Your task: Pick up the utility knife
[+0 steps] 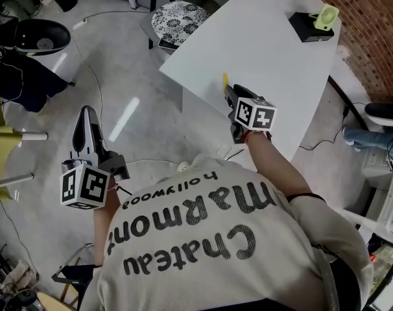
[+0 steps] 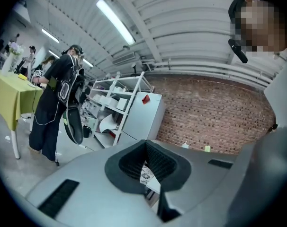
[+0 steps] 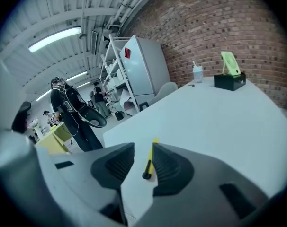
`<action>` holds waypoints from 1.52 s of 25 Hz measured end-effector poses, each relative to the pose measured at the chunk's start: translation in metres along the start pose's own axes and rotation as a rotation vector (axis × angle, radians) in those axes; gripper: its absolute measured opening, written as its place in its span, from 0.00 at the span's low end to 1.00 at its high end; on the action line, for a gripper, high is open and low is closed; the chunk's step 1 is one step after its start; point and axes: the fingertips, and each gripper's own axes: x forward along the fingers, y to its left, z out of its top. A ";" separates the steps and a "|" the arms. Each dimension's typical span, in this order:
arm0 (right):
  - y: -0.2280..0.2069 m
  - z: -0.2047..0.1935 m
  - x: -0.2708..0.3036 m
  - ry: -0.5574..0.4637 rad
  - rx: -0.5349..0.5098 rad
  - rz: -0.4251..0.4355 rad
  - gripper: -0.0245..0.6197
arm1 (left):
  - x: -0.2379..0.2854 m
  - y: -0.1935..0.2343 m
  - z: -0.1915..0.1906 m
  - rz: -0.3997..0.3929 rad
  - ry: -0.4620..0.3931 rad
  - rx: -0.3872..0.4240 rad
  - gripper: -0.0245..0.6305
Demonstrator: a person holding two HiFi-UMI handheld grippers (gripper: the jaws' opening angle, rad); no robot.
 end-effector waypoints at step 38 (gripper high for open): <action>-0.017 -0.021 0.049 0.352 -0.197 -0.117 0.20 | -0.003 0.008 -0.005 0.069 0.021 -0.002 0.04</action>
